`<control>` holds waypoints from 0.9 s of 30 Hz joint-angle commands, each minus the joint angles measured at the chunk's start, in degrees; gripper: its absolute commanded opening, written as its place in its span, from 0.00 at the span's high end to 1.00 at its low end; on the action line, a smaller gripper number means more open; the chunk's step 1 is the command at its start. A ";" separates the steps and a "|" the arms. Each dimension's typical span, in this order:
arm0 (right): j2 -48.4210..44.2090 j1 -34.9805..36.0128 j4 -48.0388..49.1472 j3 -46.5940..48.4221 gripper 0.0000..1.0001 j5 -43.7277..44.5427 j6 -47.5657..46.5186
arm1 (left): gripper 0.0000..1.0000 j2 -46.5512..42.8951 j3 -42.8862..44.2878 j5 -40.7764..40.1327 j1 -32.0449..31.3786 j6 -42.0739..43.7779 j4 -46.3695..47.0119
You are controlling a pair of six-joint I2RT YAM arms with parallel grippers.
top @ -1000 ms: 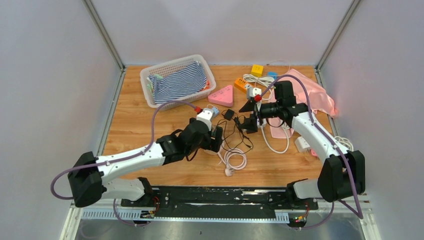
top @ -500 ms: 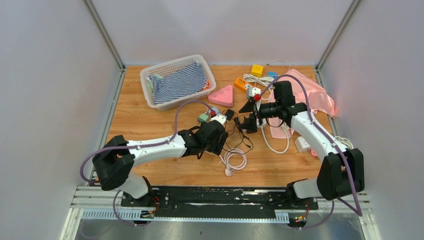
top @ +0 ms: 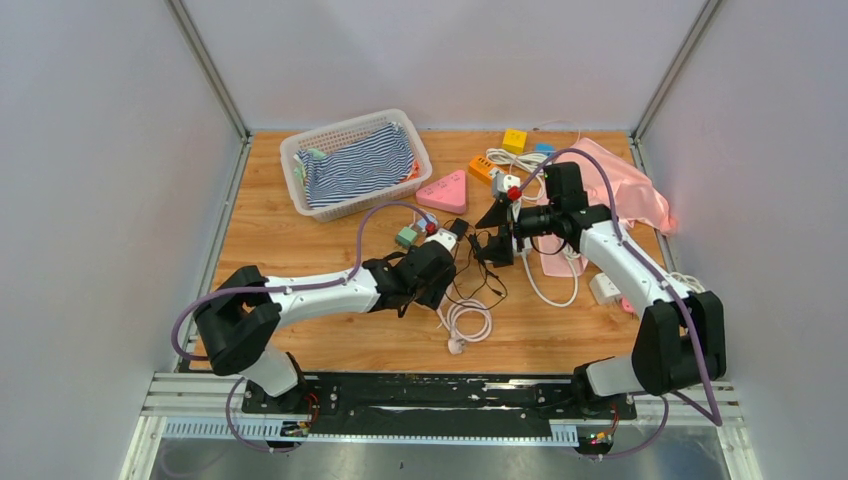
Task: Pull the plug off the socket
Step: Remove the plug from the socket.
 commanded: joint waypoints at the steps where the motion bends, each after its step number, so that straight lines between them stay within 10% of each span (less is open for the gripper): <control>1: 1.16 -0.42 0.15 0.41 0.25 -3.38 2.21 | 1.00 -1.27 -1.34 2.82 0.06 3.61 1.69; 14: 3.00 -0.52 9.71 -3.72 0.26 -5.98 22.98 | 1.00 -16.07 -11.60 14.38 0.15 17.51 13.61; 27: -3.29 -3.48 32.12 -22.46 0.26 0.26 56.41 | 1.00 -20.95 -15.72 15.07 0.76 12.24 23.68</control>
